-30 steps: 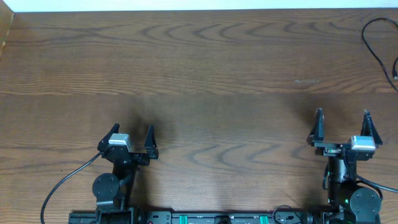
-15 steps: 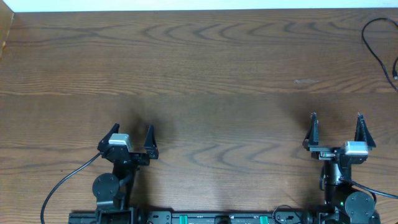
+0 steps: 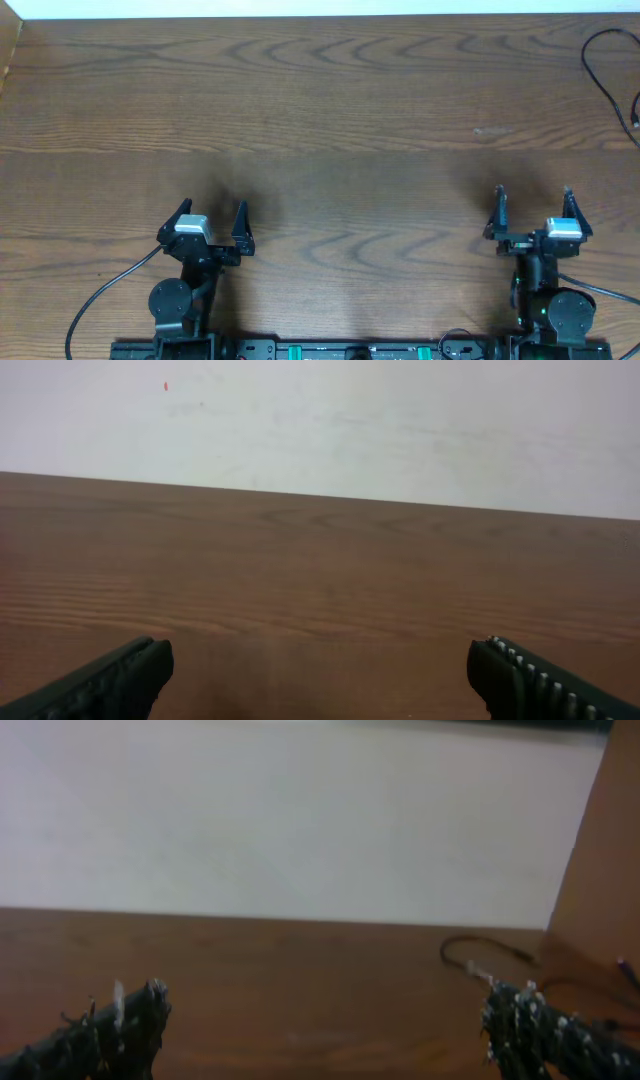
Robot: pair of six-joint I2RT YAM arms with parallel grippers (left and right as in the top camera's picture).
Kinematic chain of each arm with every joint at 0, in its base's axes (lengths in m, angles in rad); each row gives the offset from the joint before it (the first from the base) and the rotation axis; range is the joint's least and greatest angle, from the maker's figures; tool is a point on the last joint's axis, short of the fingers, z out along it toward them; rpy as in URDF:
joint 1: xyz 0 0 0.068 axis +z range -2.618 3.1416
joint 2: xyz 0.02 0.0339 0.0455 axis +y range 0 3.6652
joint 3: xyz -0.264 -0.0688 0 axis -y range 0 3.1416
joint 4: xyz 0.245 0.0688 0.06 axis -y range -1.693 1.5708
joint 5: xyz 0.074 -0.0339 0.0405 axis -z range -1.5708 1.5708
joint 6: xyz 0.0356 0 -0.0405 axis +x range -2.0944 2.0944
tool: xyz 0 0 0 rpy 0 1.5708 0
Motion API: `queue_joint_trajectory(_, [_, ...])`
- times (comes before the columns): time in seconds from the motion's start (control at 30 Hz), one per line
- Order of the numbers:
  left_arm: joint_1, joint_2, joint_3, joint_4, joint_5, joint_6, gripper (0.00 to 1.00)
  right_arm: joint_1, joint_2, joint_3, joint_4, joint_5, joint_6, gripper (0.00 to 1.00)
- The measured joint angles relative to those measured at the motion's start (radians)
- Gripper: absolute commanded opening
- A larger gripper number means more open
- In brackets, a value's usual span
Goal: Untangle cables
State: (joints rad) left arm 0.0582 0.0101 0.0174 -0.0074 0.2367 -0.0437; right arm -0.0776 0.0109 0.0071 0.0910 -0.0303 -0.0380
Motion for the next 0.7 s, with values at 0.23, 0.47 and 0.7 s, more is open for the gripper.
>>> queue_joint_trajectory(0.23, [0.000,0.000,0.000,0.000,0.000,0.000,0.99,0.000,0.000,0.000,-0.122,0.000,0.007,0.99])
queue_joint_trajectory(0.47, [0.000,0.000,0.000,0.000,0.000,0.000,0.99,0.000,0.001,0.000,-0.161,0.000,0.037,0.99])
queue_joint_trajectory(0.7, [0.000,0.000,0.000,0.000,0.000,0.000,0.99,0.000,0.001,0.000,-0.161,0.000,0.045,0.99])
